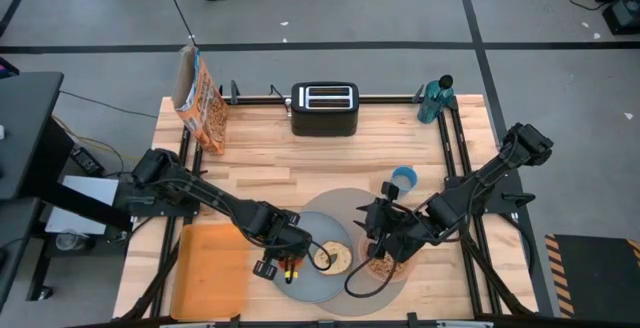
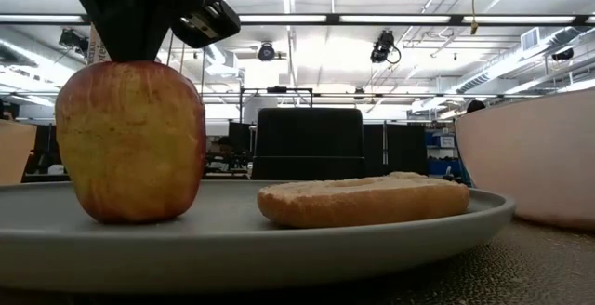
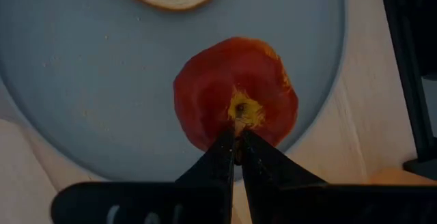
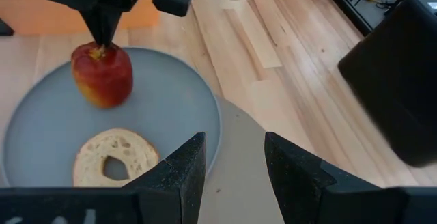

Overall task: Arrange a breakfast setting
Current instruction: Put the red apple on the blue plate, then put the spoon on the middle of the table placemat

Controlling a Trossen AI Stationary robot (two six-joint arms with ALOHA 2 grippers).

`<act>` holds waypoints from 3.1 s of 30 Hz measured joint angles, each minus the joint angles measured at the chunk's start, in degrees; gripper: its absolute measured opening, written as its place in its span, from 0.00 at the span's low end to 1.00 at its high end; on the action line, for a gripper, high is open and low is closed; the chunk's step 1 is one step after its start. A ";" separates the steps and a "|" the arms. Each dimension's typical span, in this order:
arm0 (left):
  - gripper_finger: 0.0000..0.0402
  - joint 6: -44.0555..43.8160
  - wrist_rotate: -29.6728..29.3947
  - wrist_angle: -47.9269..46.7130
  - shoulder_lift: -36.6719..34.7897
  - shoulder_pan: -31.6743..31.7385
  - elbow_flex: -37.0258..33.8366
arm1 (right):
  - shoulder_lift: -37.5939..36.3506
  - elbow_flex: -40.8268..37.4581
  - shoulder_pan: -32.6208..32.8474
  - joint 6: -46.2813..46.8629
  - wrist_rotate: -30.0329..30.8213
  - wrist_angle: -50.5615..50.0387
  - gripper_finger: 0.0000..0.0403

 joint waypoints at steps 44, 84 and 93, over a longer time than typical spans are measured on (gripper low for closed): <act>0.44 11.61 -14.41 31.71 -23.34 0.38 -24.76 | 0.00 0.00 -0.04 7.55 8.74 -14.96 0.39; 0.44 10.38 -12.02 80.50 -42.42 6.43 -67.95 | -5.09 18.81 -85.30 -25.35 -18.12 -36.67 0.39; 0.44 9.99 -12.04 80.56 -42.36 6.43 -67.95 | 4.23 27.17 -92.32 -27.46 -15.15 -41.29 0.45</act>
